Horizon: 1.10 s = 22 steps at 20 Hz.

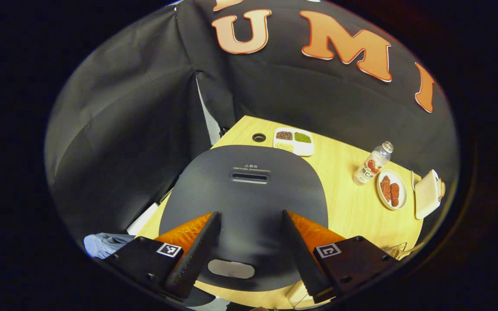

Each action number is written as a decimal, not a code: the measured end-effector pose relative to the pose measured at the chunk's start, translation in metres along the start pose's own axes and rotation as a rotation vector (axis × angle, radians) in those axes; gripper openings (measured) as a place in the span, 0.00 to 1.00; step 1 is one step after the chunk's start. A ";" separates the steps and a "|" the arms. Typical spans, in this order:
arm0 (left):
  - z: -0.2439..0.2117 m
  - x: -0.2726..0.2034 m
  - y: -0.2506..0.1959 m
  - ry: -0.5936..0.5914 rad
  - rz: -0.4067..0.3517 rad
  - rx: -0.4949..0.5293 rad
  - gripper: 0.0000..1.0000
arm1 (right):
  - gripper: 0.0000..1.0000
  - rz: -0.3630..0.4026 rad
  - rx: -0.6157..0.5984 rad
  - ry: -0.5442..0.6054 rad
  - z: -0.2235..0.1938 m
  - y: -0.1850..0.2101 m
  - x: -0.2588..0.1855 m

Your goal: Close the left gripper, press the button to open the rice cooker; take a wooden spoon from the chopstick holder with the right hand, scoop a spoonful of rice and pour it into the rice cooker, then put the wooden spoon back into the chopstick holder.

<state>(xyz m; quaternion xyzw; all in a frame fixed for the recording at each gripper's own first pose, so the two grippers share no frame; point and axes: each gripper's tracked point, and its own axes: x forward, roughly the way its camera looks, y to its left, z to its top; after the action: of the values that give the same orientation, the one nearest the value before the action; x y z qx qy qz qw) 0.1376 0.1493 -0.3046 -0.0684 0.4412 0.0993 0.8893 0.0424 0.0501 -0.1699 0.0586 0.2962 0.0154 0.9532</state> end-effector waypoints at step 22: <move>0.076 -0.247 -0.074 -0.861 -0.302 0.153 0.97 | 0.84 0.007 -0.129 -0.473 0.104 0.038 -0.068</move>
<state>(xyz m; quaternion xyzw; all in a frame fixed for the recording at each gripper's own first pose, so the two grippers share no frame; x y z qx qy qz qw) 0.0680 0.0645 -0.0590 -0.0183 0.0228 -0.0448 0.9986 0.0454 0.0722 -0.0415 0.0006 0.0632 0.0234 0.9977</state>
